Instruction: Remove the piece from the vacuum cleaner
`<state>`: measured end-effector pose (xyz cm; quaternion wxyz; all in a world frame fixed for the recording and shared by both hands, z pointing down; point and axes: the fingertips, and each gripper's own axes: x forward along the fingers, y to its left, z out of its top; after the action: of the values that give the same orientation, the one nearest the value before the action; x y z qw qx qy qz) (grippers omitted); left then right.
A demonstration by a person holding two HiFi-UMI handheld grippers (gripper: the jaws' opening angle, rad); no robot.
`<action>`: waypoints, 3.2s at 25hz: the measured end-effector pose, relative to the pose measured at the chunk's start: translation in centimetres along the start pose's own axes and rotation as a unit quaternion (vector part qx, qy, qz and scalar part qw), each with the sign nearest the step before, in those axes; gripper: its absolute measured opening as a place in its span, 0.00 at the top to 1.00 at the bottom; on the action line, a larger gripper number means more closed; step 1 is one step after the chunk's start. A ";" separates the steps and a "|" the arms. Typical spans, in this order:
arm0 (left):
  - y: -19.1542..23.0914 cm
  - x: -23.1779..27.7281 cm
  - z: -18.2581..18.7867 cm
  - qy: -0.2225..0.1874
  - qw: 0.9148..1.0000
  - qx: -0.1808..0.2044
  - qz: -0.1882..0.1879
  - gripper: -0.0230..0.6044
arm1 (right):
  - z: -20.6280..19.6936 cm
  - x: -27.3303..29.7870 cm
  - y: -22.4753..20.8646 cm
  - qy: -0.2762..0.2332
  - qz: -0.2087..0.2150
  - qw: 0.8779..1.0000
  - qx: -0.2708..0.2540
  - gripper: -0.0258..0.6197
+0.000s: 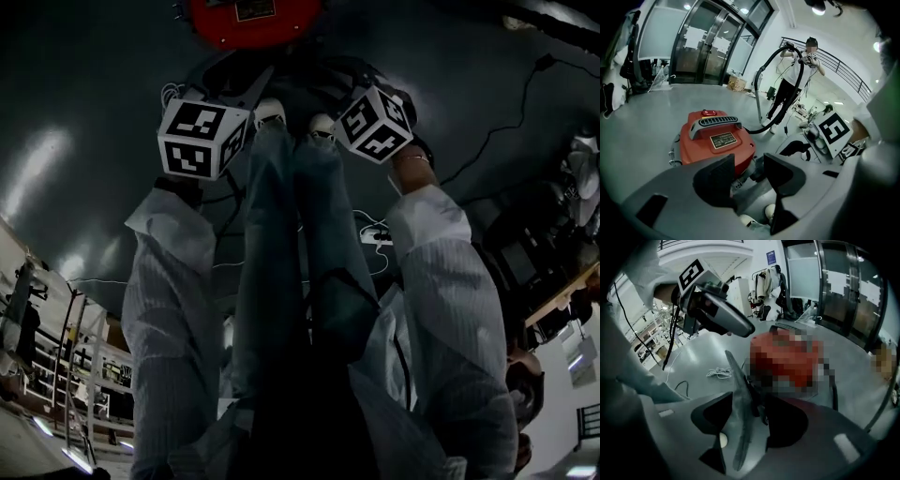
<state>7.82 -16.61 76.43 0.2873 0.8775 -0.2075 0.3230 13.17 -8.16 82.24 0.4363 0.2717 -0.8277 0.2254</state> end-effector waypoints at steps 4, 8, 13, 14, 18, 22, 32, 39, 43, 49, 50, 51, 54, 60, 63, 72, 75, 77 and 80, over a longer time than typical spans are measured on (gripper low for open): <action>1.3 2.2 -0.5 -0.001 1.000 0.001 0.020 0.68 | -2.2 2.6 0.4 0.039 0.019 0.998 -0.034 0.67; 2.0 3.1 -1.4 0.007 0.998 0.019 0.056 0.68 | -3.3 4.2 1.0 0.062 0.027 0.997 -0.034 0.67; 2.8 2.7 -1.6 -0.002 0.997 0.021 0.076 0.69 | -2.9 4.5 1.2 0.066 0.040 0.996 -0.052 0.69; 2.9 2.6 -1.5 -0.009 0.997 -0.008 0.070 0.69 | -3.0 4.4 1.2 0.067 0.045 0.995 -0.061 0.70; 3.1 2.9 -0.7 -0.022 0.995 -0.074 0.057 0.70 | -3.7 3.6 1.6 0.066 0.057 0.990 -0.108 0.88; 3.5 3.4 -0.1 -0.030 0.995 -0.072 0.063 0.70 | -3.9 3.5 2.0 0.070 0.058 0.989 -0.113 0.91; 4.1 3.5 0.8 -0.040 0.992 -0.068 0.095 0.78 | -4.4 2.0 4.0 0.074 0.056 0.982 -0.167 0.92; 3.4 3.2 0.0 -0.029 0.993 -0.048 0.101 0.78 | -5.1 1.8 5.7 0.078 0.065 0.973 -0.208 0.91; 2.9 3.5 -0.2 -0.026 0.993 -0.048 0.100 0.78 | -5.7 1.6 6.0 0.080 0.068 0.970 -0.218 0.91; 2.1 5.1 -1.5 -0.025 0.993 -0.046 0.106 0.78 | -8.2 2.1 6.8 0.086 0.091 0.964 -0.233 0.89; 2.2 5.1 -1.5 -0.025 0.993 -0.046 0.106 0.78 | -8.1 2.2 6.9 0.086 0.094 0.964 -0.235 0.89; 2.3 4.9 -1.5 -0.025 0.993 -0.046 0.107 0.78 | -8.0 2.3 6.9 0.087 0.096 0.963 -0.236 0.89; 2.1 5.0 -1.4 -0.024 0.993 -0.045 0.108 0.78 | -8.7 2.0 8.2 0.096 0.133 0.957 -0.237 0.88; 1.7 5.4 -1.7 -0.028 0.992 -0.053 0.110 0.78 | -11.7 1.1 13.1 0.095 0.171 0.970 -0.145 0.93; 1.0 4.5 -1.7 -0.011 0.993 -0.064 0.102 0.78 | -10.6 0.1 12.0 0.080 0.143 0.986 -0.039 0.92; -4.1 -13.0 4.0 -0.090 0.978 -0.100 0.158 0.96 | -1.0 -11.8 10.1 -0.028 0.085 0.969 0.231 0.92; -6.1 -18.1 7.9 -0.121 0.971 -0.129 0.161 0.96 | 4.8 -17.1 9.0 -0.078 0.067 0.964 0.246 0.92; -7.8 -20.7 10.8 -0.138 0.969 -0.131 0.160 0.96 | 8.3 -20.6 8.5 -0.108 0.052 0.961 0.250 0.92; -11.3 -25.5 15.1 -0.166 0.967 -0.111 0.159 0.96 | 13.6 -27.0 9.1 -0.170 0.039 0.947 0.271 0.92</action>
<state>2.84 -13.31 45.32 0.2895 0.8374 -0.4233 0.1891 11.82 -2.81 51.15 0.1903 0.3811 -0.8073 0.4084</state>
